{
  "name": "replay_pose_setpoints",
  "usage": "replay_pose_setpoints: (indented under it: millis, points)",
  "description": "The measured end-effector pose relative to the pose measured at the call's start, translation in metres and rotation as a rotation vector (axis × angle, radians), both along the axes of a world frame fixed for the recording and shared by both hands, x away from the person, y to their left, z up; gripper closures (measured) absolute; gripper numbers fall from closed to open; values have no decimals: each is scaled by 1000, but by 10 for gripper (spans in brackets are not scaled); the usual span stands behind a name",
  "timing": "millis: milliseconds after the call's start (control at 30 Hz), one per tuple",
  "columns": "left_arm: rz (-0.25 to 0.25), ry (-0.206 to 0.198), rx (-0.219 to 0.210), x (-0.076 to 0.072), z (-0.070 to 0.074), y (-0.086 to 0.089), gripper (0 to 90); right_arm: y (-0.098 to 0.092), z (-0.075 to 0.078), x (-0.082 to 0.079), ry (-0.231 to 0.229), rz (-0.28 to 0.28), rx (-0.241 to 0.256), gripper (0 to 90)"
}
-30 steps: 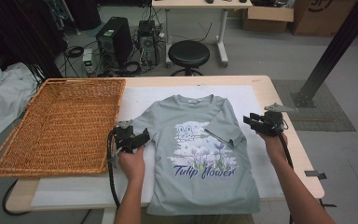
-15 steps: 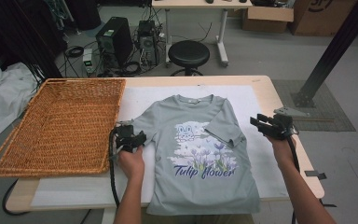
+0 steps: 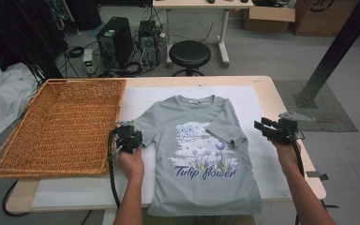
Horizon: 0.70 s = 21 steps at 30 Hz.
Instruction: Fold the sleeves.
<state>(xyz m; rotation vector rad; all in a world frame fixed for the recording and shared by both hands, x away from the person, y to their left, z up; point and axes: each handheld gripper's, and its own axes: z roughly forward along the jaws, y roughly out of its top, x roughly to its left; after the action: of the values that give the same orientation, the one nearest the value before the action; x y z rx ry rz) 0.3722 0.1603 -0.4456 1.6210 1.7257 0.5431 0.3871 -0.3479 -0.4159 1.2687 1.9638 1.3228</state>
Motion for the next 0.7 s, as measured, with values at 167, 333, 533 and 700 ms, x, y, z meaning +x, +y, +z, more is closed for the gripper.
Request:
replay_pose_setpoints:
  millis: [167,333,533,700]
  points:
    - [15,-7,-48,-1,2,3,875,3,2,-1,-11,14,4,575]
    - [24,-64,-117,-1,14,0,875,3,1,-1,-10,14,14,574]
    - [-39,-165,-161,4,38,-23,875,-1,-2,-5,-11,15,32,573]
    - [-168,-180,-154,16,55,-58,873,-4,-5,-7,-11,17,48,571]
